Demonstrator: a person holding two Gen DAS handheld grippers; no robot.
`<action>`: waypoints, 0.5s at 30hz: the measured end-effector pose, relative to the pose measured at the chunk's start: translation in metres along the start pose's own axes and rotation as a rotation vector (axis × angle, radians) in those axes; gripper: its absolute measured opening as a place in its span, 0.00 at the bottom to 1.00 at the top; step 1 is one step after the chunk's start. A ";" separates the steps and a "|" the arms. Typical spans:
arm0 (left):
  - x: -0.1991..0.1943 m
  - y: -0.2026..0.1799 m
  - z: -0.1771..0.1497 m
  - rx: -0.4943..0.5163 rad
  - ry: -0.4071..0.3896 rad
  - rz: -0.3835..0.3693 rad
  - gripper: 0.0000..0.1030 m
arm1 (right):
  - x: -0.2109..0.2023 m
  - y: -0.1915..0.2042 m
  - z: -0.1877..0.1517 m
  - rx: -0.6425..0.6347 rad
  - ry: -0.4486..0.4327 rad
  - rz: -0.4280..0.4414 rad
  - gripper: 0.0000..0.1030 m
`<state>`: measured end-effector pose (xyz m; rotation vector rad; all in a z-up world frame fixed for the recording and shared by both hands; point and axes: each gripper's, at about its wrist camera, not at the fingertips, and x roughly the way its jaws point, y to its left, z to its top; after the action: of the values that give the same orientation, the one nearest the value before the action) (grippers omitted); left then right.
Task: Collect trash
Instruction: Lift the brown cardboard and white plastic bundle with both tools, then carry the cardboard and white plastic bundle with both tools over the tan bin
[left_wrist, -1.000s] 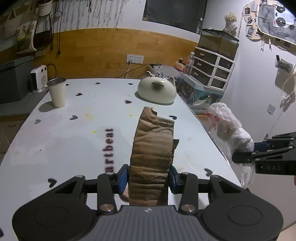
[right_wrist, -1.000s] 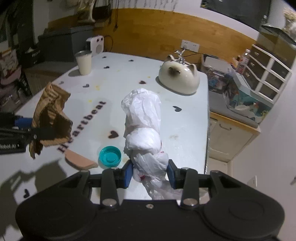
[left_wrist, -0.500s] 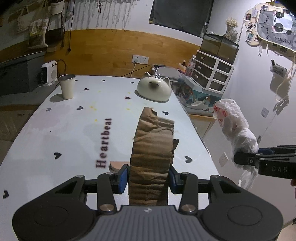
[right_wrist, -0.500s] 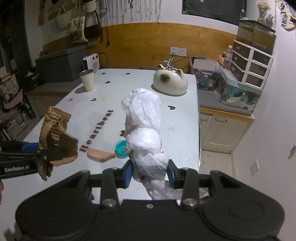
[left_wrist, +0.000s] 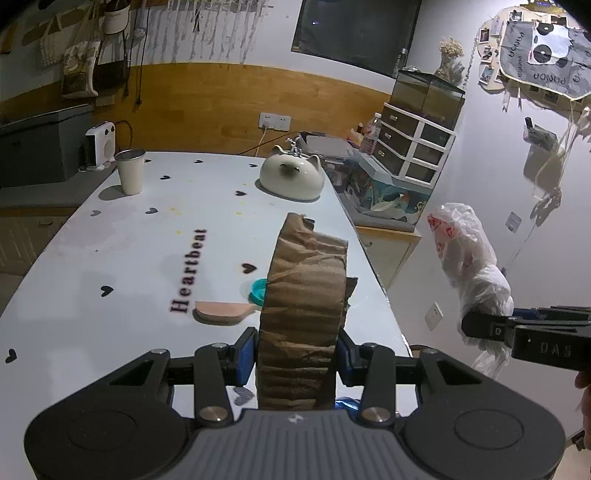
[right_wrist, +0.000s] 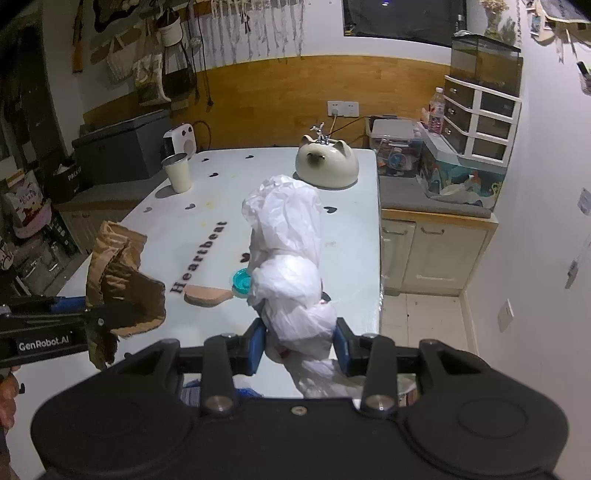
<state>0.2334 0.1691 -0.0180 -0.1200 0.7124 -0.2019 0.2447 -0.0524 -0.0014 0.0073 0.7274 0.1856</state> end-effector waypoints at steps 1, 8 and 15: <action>0.000 -0.004 -0.001 0.000 0.001 0.002 0.43 | -0.002 -0.003 -0.002 0.005 0.000 0.001 0.39; 0.009 -0.041 -0.003 -0.011 0.006 0.016 0.43 | -0.009 -0.040 -0.013 0.035 0.010 0.014 0.39; 0.026 -0.090 0.004 -0.011 0.014 0.033 0.43 | -0.006 -0.093 -0.012 0.053 0.014 0.031 0.39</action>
<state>0.2426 0.0759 -0.0159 -0.1169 0.7292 -0.1675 0.2475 -0.1456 -0.0132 0.0675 0.7463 0.1963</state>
